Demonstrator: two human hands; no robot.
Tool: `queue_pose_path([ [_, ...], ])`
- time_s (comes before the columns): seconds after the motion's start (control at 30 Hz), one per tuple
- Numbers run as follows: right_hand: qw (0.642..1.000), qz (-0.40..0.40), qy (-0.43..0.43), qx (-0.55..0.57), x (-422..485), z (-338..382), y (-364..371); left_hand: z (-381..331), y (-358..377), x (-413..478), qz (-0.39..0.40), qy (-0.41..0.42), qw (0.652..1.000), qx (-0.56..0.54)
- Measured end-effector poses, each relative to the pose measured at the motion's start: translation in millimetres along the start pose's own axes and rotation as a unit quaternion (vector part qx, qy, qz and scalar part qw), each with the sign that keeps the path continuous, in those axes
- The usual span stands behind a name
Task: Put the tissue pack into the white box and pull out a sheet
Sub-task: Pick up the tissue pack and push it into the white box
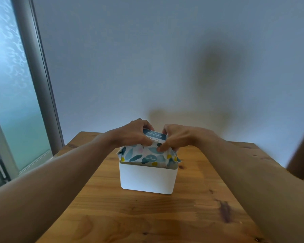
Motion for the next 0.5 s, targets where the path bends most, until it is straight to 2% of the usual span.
queue_pose_path([
  [0.3,0.999,-0.002,0.009,0.037,-9.9,-8.3,-5.8,1.8,12.2,-5.0,-0.038,0.013,0.998,-0.058],
  [0.5,0.998,-0.025,0.004,0.052,-15.1,-16.7,-3.9,15.5,30.0,-9.0,-0.033,0.021,0.986,-0.163],
])
Point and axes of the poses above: each hand's wrist, its own x-axis towards the middle knuckle, its own y-axis out of the palm, z = x × y, the point moved 3 cm from there along x, towards the middle knuckle, and after that the axes turned 13 degrees about z, right-handed, at the moved point
